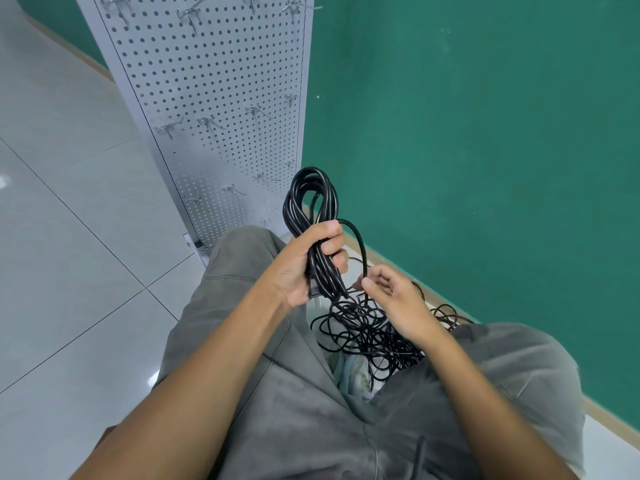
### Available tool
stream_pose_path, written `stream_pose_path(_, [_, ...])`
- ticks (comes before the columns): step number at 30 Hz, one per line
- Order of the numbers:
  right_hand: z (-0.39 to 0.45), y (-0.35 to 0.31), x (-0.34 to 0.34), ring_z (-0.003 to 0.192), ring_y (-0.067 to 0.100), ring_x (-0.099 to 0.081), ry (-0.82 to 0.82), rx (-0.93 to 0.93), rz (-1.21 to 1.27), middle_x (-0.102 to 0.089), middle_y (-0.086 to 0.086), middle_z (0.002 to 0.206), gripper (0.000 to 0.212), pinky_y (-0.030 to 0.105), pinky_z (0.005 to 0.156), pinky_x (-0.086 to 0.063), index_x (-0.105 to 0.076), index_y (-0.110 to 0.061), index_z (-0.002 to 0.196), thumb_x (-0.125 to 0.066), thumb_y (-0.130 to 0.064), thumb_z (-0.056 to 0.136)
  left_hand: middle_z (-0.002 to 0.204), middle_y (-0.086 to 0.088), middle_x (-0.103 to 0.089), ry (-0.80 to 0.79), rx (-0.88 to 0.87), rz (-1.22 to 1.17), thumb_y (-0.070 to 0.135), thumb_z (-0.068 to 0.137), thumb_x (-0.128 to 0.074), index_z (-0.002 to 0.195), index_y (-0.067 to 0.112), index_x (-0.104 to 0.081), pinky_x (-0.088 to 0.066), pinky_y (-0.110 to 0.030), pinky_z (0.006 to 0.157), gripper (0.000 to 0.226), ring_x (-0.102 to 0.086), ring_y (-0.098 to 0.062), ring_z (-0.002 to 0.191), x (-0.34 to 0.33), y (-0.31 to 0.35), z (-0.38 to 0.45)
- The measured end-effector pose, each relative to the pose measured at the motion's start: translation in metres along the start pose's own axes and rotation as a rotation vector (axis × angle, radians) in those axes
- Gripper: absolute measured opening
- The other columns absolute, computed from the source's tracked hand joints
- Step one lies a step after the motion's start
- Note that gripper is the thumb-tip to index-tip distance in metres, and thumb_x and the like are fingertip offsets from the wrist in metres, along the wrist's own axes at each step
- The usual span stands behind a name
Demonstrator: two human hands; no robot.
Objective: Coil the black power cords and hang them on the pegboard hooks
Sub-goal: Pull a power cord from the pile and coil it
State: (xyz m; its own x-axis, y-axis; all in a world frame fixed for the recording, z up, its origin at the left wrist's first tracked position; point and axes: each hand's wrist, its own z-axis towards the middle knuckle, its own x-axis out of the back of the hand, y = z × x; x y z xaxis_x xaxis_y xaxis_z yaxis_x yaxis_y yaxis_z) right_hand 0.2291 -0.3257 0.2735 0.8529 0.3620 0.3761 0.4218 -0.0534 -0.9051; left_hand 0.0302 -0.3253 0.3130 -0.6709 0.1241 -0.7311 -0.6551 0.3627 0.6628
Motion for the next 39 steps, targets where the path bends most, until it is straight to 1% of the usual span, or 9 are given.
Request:
stream_pose_path(3, [-0.003,0.004,0.003,0.086,0.012,-0.069,0.022,-0.003,0.051,-0.071,0.013,0.093,0.011,0.019,0.086,-0.052,-0.063,0.002,0.103,-0.061,-0.009,0.1,0.053,0.01,-0.048,0.035,-0.013,-0.002,0.028,0.085,-0.069,0.062,0.023,-0.051,-0.042,-0.018,0.055,0.029,-0.052,-0.006,0.05,0.003,0.0,0.003])
stream_pose_path(9, [-0.009,-0.002,0.002,0.078,0.011,-0.069,0.072,-0.023,0.113,-0.067,0.003,0.085,0.008,0.021,0.082,-0.054,-0.065,-0.007,0.097,-0.068,-0.001,0.094,0.056,0.01,-0.047,0.114,-0.076,-0.113,0.025,0.091,-0.064,0.067,0.021,-0.051,-0.054,-0.022,0.061,0.027,-0.054,-0.007,0.052,0.008,0.008,0.005])
stream_pose_path(13, [-0.015,-0.016,-0.001,0.07,0.011,-0.073,0.21,-0.087,0.317,-0.077,0.014,0.082,0.006,0.017,0.075,-0.057,-0.068,0.002,0.097,-0.07,0.002,0.091,0.054,0.009,-0.048,0.172,-0.008,0.067,0.029,0.084,-0.069,0.063,0.022,-0.05,-0.049,-0.024,0.067,0.029,-0.054,-0.007,0.052,0.008,0.007,0.006])
stream_pose_path(19, [-0.013,-0.051,-0.01,0.079,0.026,-0.076,0.248,-0.02,0.374,-0.077,0.017,0.082,0.001,0.033,0.084,-0.062,-0.07,-0.003,0.093,-0.07,-0.004,0.094,0.056,0.007,-0.051,0.17,0.1,0.251,0.041,0.081,-0.076,0.057,0.024,-0.053,-0.039,-0.031,0.071,0.037,-0.053,-0.011,0.055,0.006,-0.002,0.006])
stream_pose_path(24, [-0.01,-0.069,-0.013,0.07,0.015,-0.072,0.283,0.015,0.365,-0.075,0.021,0.09,0.004,0.021,0.065,-0.057,-0.076,0.002,0.089,-0.073,0.0,0.091,0.071,-0.004,-0.057,0.103,0.083,0.416,0.038,0.103,-0.056,0.069,0.017,-0.051,-0.048,-0.023,0.053,0.04,-0.059,-0.014,0.058,-0.001,-0.003,0.002])
stream_pose_path(27, [-0.008,-0.072,-0.009,0.082,0.023,-0.073,0.312,-0.007,0.399,-0.074,0.022,0.098,0.004,0.026,0.071,-0.06,-0.078,0.001,0.087,-0.076,-0.002,0.088,0.087,-0.006,-0.069,0.116,0.06,0.468,0.04,0.102,-0.06,0.087,0.008,-0.067,-0.056,-0.031,0.069,0.036,-0.066,-0.018,0.074,-0.001,0.0,0.0])
stream_pose_path(29, [-0.006,-0.077,-0.007,0.083,0.023,-0.074,0.294,-0.048,0.462,-0.076,0.016,0.099,0.003,0.027,0.069,-0.061,-0.077,0.004,0.088,-0.076,0.001,0.088,0.109,-0.01,-0.074,0.119,0.079,0.474,0.045,0.1,-0.062,0.115,0.013,-0.074,-0.056,-0.04,0.084,0.037,-0.069,-0.02,0.09,-0.002,-0.001,0.0])
stream_pose_path(33, [-0.002,-0.085,-0.003,0.071,0.014,-0.072,0.186,-0.112,0.551,-0.079,-0.01,0.092,0.004,0.024,0.065,-0.061,-0.074,0.007,0.088,-0.073,0.003,0.088,0.111,-0.019,-0.06,0.012,0.089,0.426,0.049,0.101,-0.058,0.126,0.02,-0.07,-0.051,-0.045,0.089,0.04,-0.062,-0.025,0.093,-0.005,-0.002,-0.002])
stream_pose_path(39, [0.01,-0.089,0.0,0.076,0.019,-0.074,0.147,-0.153,0.401,-0.078,0.015,0.09,0.022,0.029,0.073,-0.058,-0.076,0.005,0.098,-0.083,-0.009,0.081,0.136,0.001,-0.067,-0.094,0.053,0.233,0.045,0.1,-0.044,0.134,0.022,-0.061,-0.054,-0.051,0.102,0.044,-0.064,-0.022,0.12,-0.009,-0.009,-0.004])
